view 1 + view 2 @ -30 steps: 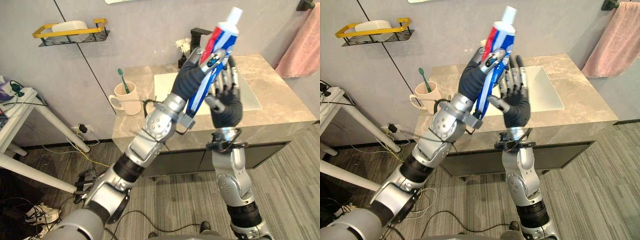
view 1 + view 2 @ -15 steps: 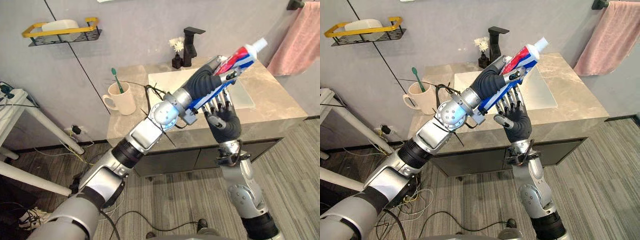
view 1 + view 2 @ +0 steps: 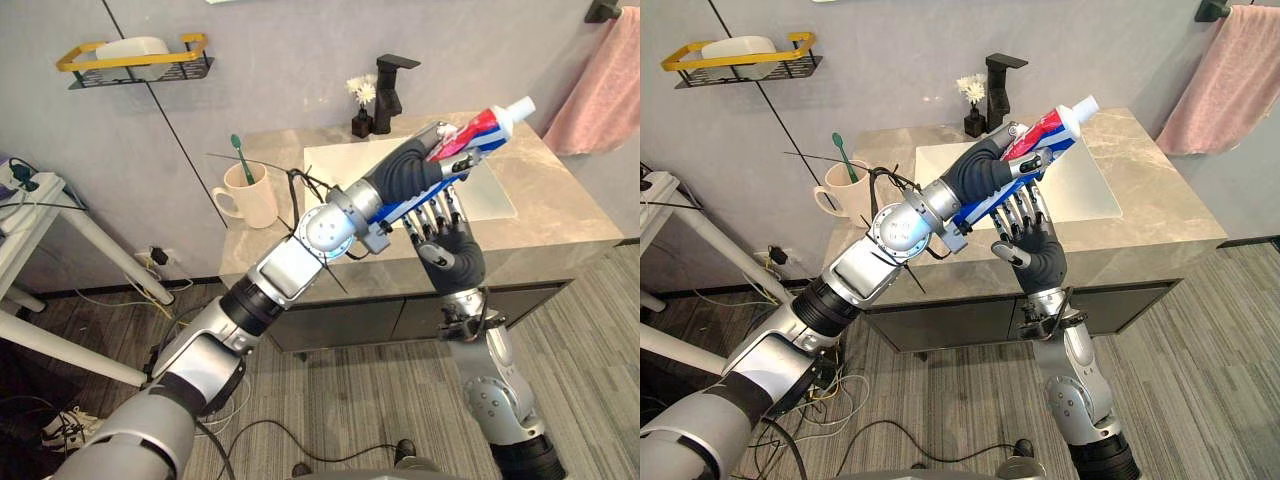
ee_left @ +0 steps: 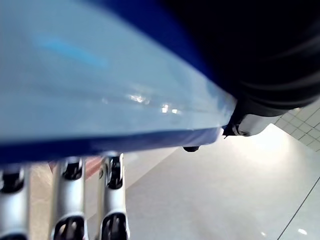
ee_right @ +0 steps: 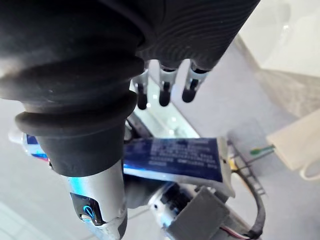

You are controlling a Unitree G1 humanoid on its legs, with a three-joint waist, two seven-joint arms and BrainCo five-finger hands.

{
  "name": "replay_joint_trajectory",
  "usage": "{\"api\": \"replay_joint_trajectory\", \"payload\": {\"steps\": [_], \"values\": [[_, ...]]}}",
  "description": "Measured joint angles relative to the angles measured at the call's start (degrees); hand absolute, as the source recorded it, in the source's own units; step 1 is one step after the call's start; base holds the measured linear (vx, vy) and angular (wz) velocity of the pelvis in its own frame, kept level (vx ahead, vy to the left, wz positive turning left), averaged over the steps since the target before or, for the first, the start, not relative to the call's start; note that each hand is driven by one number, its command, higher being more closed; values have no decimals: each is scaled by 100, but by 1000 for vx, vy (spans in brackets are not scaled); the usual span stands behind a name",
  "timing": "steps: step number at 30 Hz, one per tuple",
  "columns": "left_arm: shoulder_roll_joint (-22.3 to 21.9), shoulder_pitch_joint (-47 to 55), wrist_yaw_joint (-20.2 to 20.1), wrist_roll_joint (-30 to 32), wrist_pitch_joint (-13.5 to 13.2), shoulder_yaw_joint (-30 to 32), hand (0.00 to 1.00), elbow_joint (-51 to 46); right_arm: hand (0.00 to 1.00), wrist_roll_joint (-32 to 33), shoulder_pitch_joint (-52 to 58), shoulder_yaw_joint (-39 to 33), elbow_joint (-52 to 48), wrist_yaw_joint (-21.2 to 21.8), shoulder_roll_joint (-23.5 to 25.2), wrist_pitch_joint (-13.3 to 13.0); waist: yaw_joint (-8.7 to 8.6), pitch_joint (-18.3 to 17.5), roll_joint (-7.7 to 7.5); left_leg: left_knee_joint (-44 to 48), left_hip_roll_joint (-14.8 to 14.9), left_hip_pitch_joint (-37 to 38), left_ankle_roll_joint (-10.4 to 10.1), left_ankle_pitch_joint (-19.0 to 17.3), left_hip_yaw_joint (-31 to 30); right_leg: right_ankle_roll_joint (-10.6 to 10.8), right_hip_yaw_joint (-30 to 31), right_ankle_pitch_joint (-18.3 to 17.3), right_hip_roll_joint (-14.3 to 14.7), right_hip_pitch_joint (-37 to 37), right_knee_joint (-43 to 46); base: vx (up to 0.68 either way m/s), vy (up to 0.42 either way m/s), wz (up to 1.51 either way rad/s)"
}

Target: Organize washtable

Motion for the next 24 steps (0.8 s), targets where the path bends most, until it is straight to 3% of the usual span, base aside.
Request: {"api": "replay_joint_trajectory", "payload": {"steps": [3, 15, 24], "values": [[-49, -50, -16, -12, -16, 12, 100, -211, 0, 9, -10, 2, 213, -1, 38, 111, 1, 5, 6, -5, -6, 0, 1, 1, -4, 1, -3, -1, -5, 0, 0, 0, 0, 0], [-90, 310, -151, -453, -22, 12, 100, -793, 0, 291, -361, -715, 470, -42, -1, 52, -5, 24, 39, -162, -73, -6, 70, 160, -166, 3, -164, -1, -48, 20, 0, -31, -10, 7], [-84, 731, -276, -449, -18, 12, 100, -978, 0, 292, -528, -732, 469, -41, 48, 19, -7, 24, 38, -162, -71, 9, 70, 162, -134, 8, -132, 3, -44, 15, 0, -17, -6, 0]]}}
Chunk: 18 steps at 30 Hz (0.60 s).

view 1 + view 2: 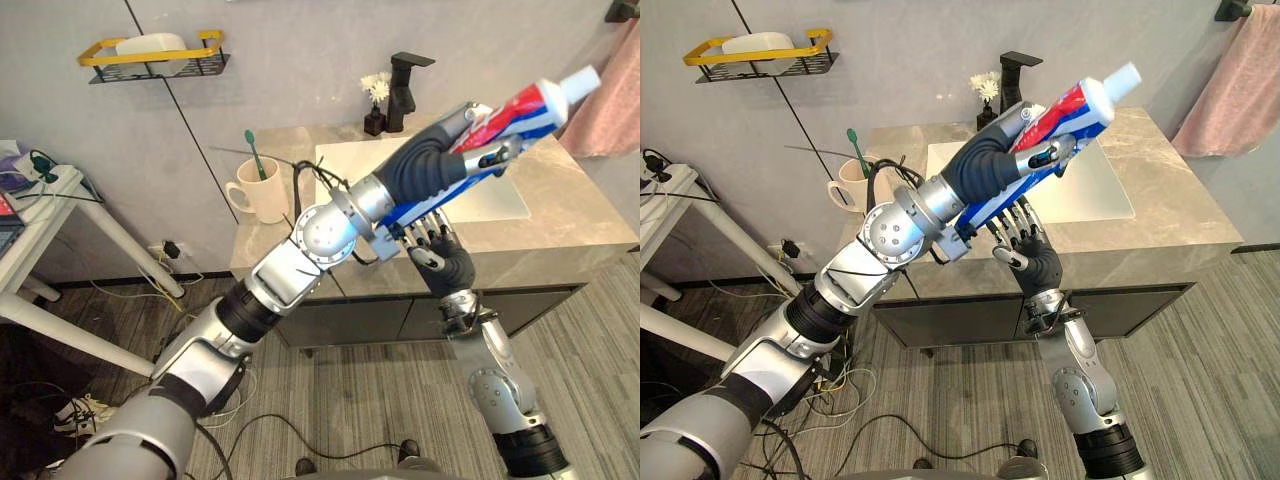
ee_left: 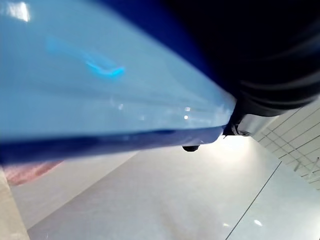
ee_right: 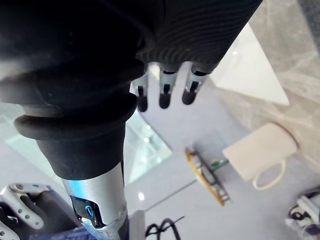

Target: Organize washtable

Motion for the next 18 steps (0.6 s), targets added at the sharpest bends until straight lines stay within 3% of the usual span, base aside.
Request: {"api": "replay_joint_trajectory", "payload": {"steps": [13, 18], "values": [[-168, 20, -114, 133, 5, -50, 100, 224, 0, 742, -247, 549, -18, 96, -5, 98, 10, 1, -3, 0, 0, 24, 0, -1, 52, 9, 40, 24, -2, 0, 0, -10, -5, -1], [-164, 17, -124, 231, 5, -116, 100, 394, 0, 1037, -281, 873, -81, 203, -204, 284, 19, 3, -7, 0, -1, 24, 0, -1, 62, 15, 50, 30, -4, -6, 0, 0, 0, 0]]}}
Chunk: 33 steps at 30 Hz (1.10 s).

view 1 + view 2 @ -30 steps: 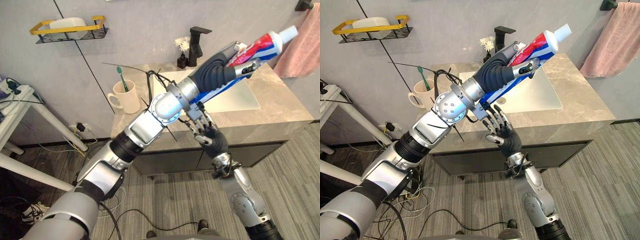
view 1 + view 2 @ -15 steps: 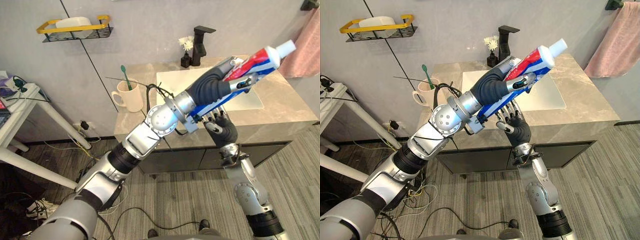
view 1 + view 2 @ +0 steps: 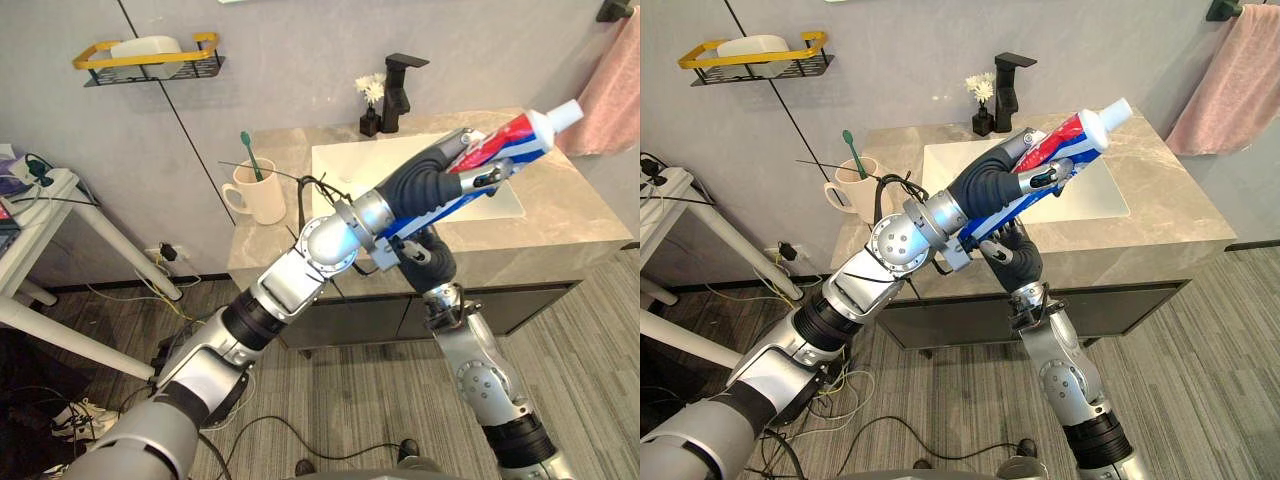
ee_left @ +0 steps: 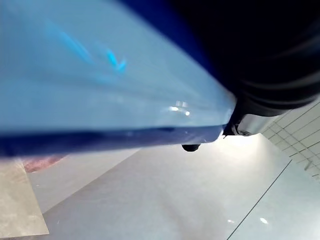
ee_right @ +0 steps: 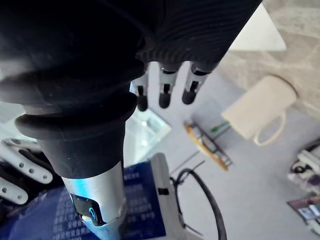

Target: Organize washtable

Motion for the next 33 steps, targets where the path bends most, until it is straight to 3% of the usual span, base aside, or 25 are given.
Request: {"api": "replay_joint_trajectory", "payload": {"steps": [13, 33], "values": [[19, -262, -44, 279, -80, -215, 100, 156, 0, 464, -7, 198, -5, 1, -363, 53, 8, 1, -3, 3, -1, -1, 0, -2, 54, 7, 62, 23, 0, -27, 0, -1, 0, -1], [-15, -355, -105, 782, -513, -213, 100, 661, 0, 524, -6, 448, -2, -100, -738, 310, 35, -1, 3, 3, 0, -23, 1, -2, 118, 16, 136, 41, 5, -92, 0, -4, -2, -1]]}}
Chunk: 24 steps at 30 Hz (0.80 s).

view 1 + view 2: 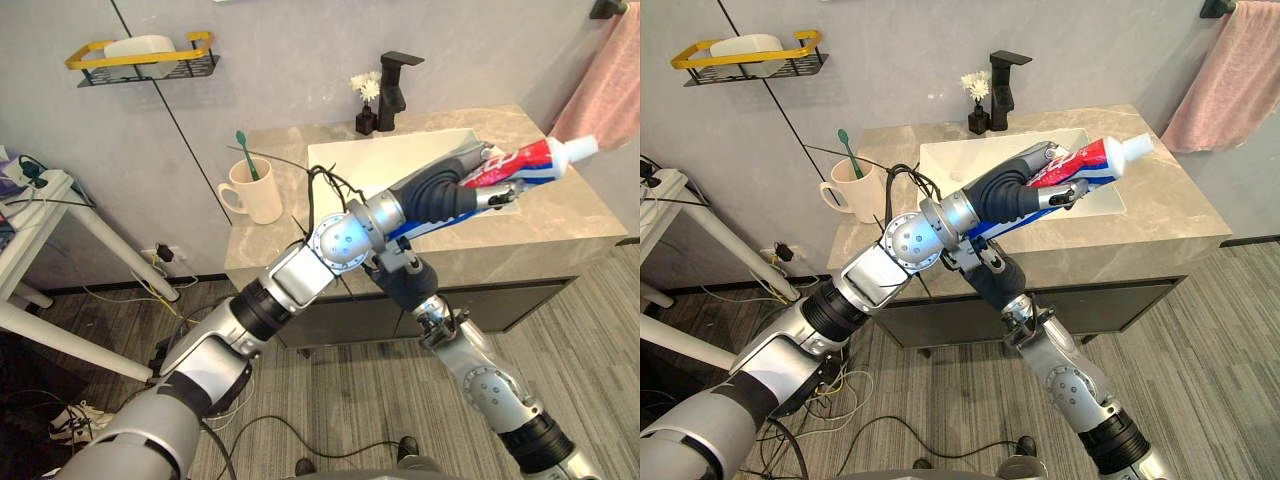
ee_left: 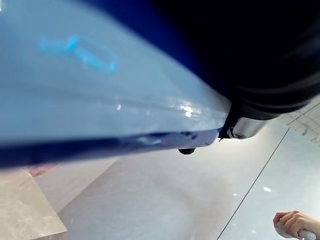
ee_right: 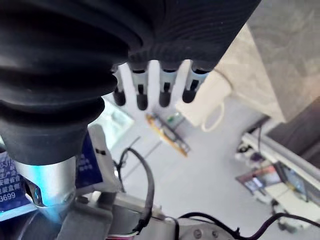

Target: Organize washtable

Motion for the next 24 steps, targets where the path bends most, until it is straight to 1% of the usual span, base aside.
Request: {"api": "replay_joint_trajectory", "payload": {"steps": [1, 2, 4, 5, 6, 7, 9, 22, 24], "values": [[0, 0, -1, 14, -3, 0, 100, 10, 0, 0, 1, -5, 0, 0, -18, 13, 13, 0, 1, 0, 0, 0, 0, 0, 6, 0, 8, 1, 0, -4, 0, -31, -20, -7], [3, -24, -1, 61, -8, 5, 100, 96, 0, -1, 15, -45, 0, 0, -43, 71, 75, -5, 9, 0, 1, 0, 0, 0, 30, 1, 40, 6, 3, -19, 0, -26, -17, -6], [54, -75, -1, 164, -3, 11, 100, 279, 0, -5, 17, -45, -4, 45, -75, 71, 98, -9, 18, 0, 1, 1, 0, 0, 34, 1, 46, 8, 3, -20, 0, -13, -9, -3], [142, -94, -1, 284, 20, 10, 100, 498, 0, -15, 17, -44, -117, 160, -79, 71, 95, -16, 31, 1, 1, 1, 0, 0, 34, 0, 48, 10, 3, -20, 0, -32, -20, -2], [260, -86, -18, 373, 82, 3, 100, 771, 0, -44, 8, -21, -326, 155, -78, 122, 85, -16, 49, 2, 2, 4, 0, 0, 42, -1, 59, 12, 3, -24, 0, -37, -25, -2], [258, -79, -25, 380, 124, 3, 100, 821, 0, -76, 44, -2, -261, 150, -79, 123, 104, -13, 53, 0, 2, 0, 0, 0, 39, -1, 57, 12, 5, -27, 0, 0, 0, 0], [270, -43, -44, 406, 120, 4, 100, 834, 0, -77, 47, 18, -258, 153, -95, 123, 126, -8, 67, -2, -3, -10, 1, 1, 28, -1, 49, 12, 0, -32, 0, 0, 0, 0], [377, 46, -124, 403, 76, 77, 100, 791, 0, -251, 46, 53, -258, 162, -126, 127, 107, -11, 74, -4, -4, -12, 2, 2, 15, -1, 43, 12, 1, -31, 0, 0, 0, 0], [392, 120, -127, 405, 59, 77, 100, 757, 0, -300, 56, 78, -257, 163, -131, 159, 112, -12, 74, -4, -4, -12, 2, 2, 11, -1, 41, 12, 1, -31, 0, 0, 0, 0]]}}
